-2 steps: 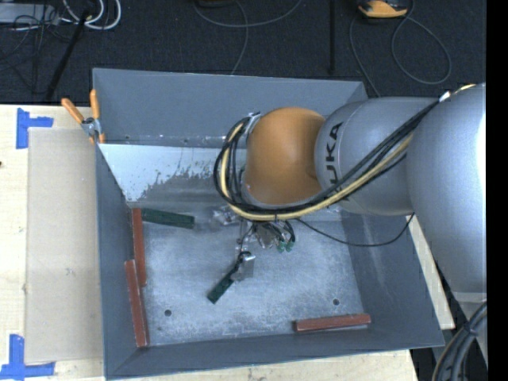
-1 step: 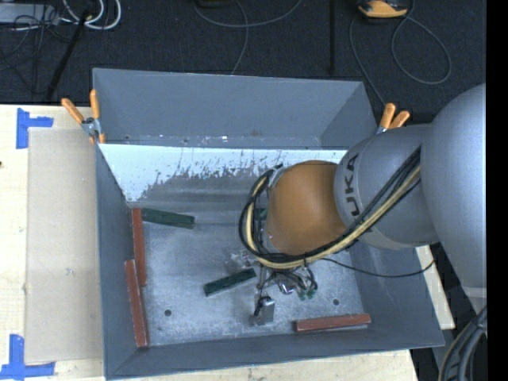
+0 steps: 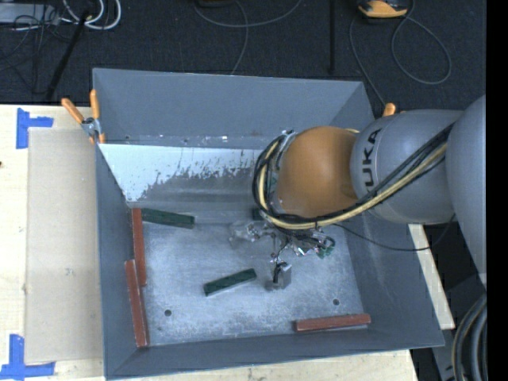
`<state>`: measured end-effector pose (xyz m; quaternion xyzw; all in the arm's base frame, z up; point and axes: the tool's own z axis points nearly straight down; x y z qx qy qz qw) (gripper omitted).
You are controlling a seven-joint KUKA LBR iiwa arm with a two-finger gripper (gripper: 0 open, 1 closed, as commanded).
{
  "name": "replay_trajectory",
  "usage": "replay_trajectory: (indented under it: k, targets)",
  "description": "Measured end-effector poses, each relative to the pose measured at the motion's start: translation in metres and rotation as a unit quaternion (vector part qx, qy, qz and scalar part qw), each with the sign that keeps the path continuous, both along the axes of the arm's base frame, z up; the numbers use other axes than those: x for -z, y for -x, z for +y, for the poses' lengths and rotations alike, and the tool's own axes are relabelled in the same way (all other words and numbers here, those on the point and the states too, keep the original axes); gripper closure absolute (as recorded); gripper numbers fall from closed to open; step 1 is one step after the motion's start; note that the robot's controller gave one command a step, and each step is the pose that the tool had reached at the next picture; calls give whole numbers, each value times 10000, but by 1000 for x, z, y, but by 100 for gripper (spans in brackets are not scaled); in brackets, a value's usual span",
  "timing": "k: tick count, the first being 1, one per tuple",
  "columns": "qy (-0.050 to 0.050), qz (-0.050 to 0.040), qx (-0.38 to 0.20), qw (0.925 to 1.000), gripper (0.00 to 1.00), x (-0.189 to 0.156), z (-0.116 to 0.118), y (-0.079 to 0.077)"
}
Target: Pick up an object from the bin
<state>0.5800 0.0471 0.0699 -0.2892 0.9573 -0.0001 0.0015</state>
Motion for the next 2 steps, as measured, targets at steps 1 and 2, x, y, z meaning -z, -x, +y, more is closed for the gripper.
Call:
replay_trajectory:
  k: [1, 2]
  targets:
    - [-14, 37, -859, 9963, 0, -4, 63, 62]
    - [1, 26, -807, 9967, 100, -3, 59, 61]
